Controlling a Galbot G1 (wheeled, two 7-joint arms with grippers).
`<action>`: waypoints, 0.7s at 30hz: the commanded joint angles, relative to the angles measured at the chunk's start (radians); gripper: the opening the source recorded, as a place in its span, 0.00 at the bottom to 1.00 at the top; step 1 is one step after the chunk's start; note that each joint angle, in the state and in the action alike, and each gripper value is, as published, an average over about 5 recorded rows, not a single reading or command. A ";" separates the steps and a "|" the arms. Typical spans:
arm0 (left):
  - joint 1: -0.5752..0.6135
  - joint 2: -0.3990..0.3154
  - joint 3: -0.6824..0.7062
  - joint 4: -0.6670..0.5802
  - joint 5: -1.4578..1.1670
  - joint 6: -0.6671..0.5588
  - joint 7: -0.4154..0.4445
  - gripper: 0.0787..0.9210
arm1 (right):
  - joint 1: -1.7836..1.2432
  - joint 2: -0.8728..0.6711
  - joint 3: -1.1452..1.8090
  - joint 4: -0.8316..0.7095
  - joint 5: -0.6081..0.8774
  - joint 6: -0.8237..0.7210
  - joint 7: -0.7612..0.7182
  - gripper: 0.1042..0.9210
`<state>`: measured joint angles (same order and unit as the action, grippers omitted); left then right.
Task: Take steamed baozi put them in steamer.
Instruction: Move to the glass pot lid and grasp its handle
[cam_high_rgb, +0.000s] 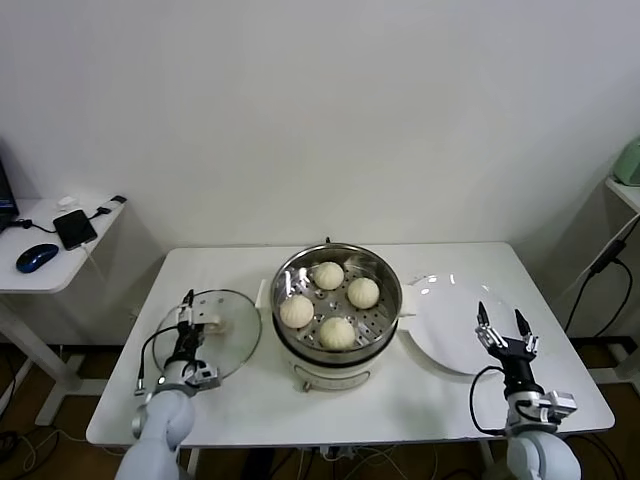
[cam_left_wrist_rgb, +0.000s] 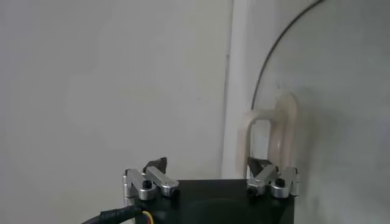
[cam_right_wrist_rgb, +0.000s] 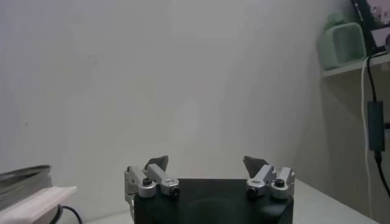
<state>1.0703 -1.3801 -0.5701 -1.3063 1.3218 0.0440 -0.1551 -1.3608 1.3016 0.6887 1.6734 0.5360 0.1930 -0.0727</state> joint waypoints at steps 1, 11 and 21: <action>-0.009 0.004 0.002 0.028 -0.033 0.002 0.004 0.88 | -0.003 -0.001 0.001 -0.004 0.000 0.001 -0.001 0.88; -0.007 0.009 0.014 0.040 -0.100 -0.002 0.032 0.63 | -0.009 -0.004 0.007 -0.002 -0.002 -0.001 -0.002 0.88; -0.011 0.003 0.017 0.043 -0.106 -0.003 0.038 0.29 | -0.007 -0.003 0.008 0.001 -0.004 -0.004 -0.002 0.88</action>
<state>1.0589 -1.3757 -0.5531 -1.2633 1.2343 0.0399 -0.1208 -1.3684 1.2983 0.6968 1.6738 0.5319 0.1907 -0.0741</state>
